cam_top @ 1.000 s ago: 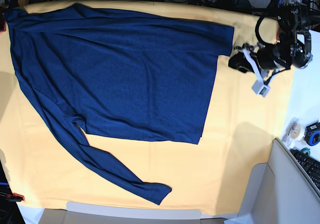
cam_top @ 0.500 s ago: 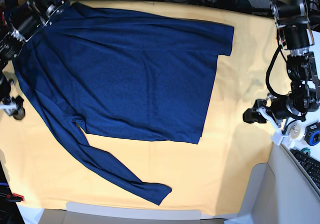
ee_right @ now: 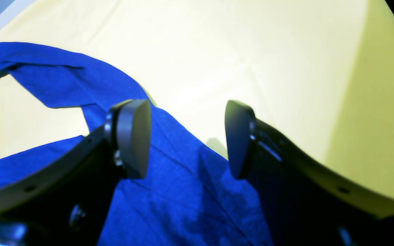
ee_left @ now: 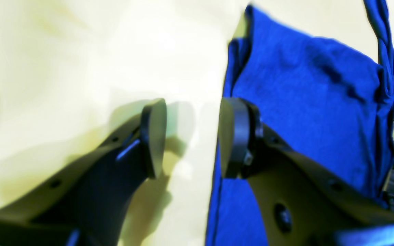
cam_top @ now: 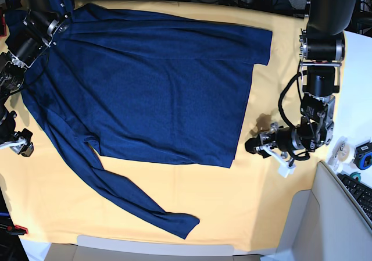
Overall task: Fold the T-shirt properly
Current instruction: 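Lower both grippers and grasp the shirt's side edges at mid-body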
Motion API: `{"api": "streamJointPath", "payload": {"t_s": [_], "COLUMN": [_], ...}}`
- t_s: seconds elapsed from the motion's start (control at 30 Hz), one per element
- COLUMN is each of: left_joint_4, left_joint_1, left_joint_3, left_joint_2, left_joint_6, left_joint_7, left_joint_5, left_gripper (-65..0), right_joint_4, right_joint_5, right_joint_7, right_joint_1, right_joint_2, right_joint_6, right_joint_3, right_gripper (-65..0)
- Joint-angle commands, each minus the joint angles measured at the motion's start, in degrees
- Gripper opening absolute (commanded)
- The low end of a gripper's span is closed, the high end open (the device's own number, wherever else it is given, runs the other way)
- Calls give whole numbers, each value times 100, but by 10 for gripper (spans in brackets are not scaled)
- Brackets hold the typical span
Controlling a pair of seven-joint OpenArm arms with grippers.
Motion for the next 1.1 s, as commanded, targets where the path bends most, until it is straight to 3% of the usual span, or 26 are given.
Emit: {"api": "streamJointPath", "payload": {"t_s": [0.0, 0.3, 0.43, 1.07], "left_joint_4": [-42, -226, -235, -226], "left_joint_1": [-278, -331, -331, -138], "left_joint_3": [-18, 0, 114, 211], "left_joint_2": [-21, 182, 340, 709], "left_joint_6": [-49, -23, -14, -40], "left_joint_7": [-220, -783, -933, -897], "left_joint_5": [-106, -88, 272, 465], "left_gripper": [-399, -399, -399, -399], "right_joint_4": [99, 134, 152, 125], "right_joint_5": [70, 96, 96, 88], "right_joint_7": [125, 134, 134, 134], "right_joint_1": [56, -198, -260, -278], "right_joint_2": [95, 86, 7, -37], "right_joint_6": [27, 27, 36, 36], "right_joint_3": [-19, -19, 7, -2], "right_gripper": [-312, -312, -312, -312]}}
